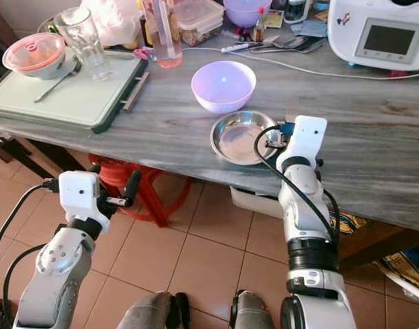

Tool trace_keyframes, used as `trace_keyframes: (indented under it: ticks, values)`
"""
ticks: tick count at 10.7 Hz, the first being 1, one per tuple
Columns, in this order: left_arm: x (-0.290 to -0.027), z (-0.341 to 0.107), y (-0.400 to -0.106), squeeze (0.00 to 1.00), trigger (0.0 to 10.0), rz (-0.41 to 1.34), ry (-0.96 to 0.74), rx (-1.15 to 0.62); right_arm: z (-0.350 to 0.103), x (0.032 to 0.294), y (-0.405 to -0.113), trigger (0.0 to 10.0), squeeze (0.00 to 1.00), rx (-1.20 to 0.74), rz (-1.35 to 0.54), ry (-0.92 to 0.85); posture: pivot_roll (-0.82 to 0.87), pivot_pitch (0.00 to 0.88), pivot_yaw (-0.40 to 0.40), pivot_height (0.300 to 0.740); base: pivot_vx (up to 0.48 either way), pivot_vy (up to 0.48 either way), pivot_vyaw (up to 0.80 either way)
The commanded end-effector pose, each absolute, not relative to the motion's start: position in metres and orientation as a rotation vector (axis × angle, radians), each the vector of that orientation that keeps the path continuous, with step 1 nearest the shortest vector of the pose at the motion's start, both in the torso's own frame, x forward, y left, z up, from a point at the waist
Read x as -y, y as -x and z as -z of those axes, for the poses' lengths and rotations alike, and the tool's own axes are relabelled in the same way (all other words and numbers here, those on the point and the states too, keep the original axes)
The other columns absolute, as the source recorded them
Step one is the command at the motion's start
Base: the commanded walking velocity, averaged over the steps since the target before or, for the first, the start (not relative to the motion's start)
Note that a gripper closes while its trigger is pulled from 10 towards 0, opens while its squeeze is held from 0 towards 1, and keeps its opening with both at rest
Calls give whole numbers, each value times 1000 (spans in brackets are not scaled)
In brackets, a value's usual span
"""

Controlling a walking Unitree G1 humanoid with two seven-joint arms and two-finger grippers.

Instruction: Setting the table

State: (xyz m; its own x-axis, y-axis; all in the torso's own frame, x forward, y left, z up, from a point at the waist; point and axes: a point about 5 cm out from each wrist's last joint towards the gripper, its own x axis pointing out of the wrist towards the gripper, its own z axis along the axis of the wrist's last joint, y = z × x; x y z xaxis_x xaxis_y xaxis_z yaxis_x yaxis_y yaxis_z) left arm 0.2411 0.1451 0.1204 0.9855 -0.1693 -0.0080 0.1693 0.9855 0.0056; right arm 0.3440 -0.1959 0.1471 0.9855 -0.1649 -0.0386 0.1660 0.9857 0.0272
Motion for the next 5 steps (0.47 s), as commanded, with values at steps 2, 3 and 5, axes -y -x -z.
trace_keyframes:
  ticks: [2, 3, 5]
  values:
    - [-150, -120, -238, 0, 10000, 159, -18, -15, -137, 197, -342, 0, 0, -79, 174, -39, 98, 209, 125, 740, 0, 0, 0]
    - [-150, -120, -238, 0, 10000, 159, -18, -15, -137, 197, -342, 0, 0, -79, 174, -39, 98, 209, 125, 740, 0, 0, 0]
    - [-150, -120, -238, 0, 10000, 159, -18, -15, -137, 197, -342, 0, 0, -79, 174, -39, 98, 209, 125, 740, 0, 0, 0]
